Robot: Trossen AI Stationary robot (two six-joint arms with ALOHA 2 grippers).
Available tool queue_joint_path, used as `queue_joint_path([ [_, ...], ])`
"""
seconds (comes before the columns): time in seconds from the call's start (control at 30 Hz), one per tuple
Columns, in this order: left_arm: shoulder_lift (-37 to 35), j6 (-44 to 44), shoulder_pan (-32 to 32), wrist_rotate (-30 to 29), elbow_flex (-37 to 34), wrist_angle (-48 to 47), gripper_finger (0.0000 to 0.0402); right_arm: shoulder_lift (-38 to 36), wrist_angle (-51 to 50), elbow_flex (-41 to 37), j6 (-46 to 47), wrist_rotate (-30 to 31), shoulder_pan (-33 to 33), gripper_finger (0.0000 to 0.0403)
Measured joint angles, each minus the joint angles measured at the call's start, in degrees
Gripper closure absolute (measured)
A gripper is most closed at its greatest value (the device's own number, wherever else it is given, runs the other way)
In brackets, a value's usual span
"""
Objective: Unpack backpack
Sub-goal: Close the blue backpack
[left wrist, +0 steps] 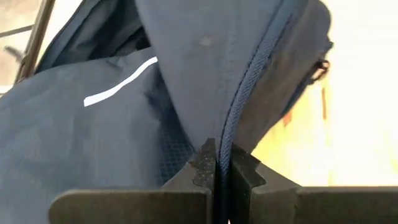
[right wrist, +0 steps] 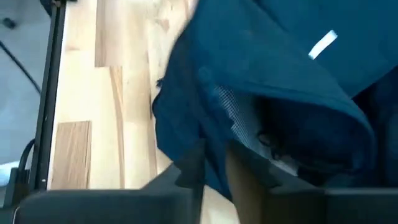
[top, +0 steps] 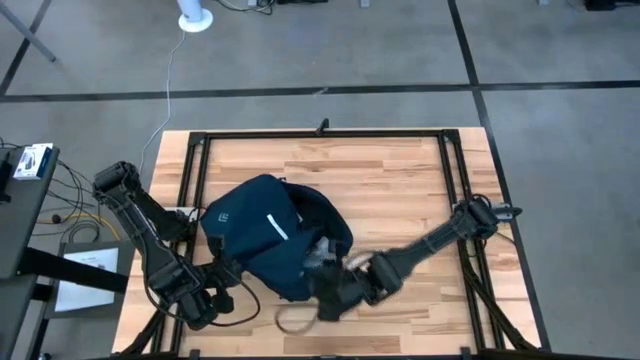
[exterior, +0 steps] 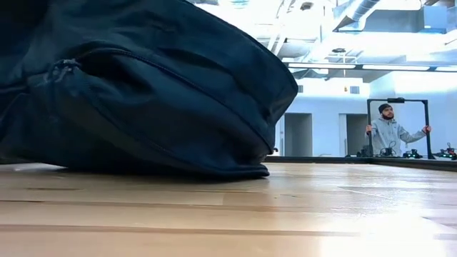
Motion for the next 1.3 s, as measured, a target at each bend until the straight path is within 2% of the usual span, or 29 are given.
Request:
queue_joint_path([
  [0.13, 0.0, 4.3, 0.0, 0.2, 0.0, 2.7, 0.0402, 1.2, 0.7, 0.0, -4.8, -1.7, -3.1, 0.0273],
  [0.23, 0.0, 4.8, 0.0, 0.5, 0.0, 2.6, 0.0402, 2.0, 2.5, 0.0, -7.6, -5.2, -4.1, 0.024],
  [0.33, 0.0, 4.8, 0.0, 0.6, 0.0, 2.6, 0.0402, 2.1, 1.6, 0.0, -9.7, -6.7, -4.4, 0.0219],
  [0.47, 0.0, 4.7, 0.0, 0.6, 0.0, 2.6, 0.0402, 2.1, 1.7, 0.0, -9.9, -6.6, -4.5, 0.0212],
  [0.63, 0.0, 4.8, 0.0, 0.6, 0.0, 2.6, 0.0402, 2.1, 2.0, 0.0, -10.4, -6.3, -4.9, 0.0222],
  [0.83, 0.0, 4.7, 0.0, 0.6, 0.0, 2.1, 0.0402, 4.5, 4.5, -0.3, -13.9, -14.7, -5.1, 0.0242],
  [1.0, 0.0, 3.9, 0.1, 0.5, 0.0, 1.1, 0.0402, 4.4, 5.9, -0.2, -15.1, -13.7, -3.3, 0.0266],
  [1.1, 0.0, 3.9, 0.1, 0.5, 0.0, 1.0, 0.0402, 4.4, 7.4, -0.2, -15.3, -11.0, -2.6, 0.0294],
  [1.3, 0.0, 3.7, 0.2, 0.5, 0.0, 1.1, 0.0402, 4.2, 8.9, -0.2, -15.4, -10.6, -1.5, 0.0347],
])
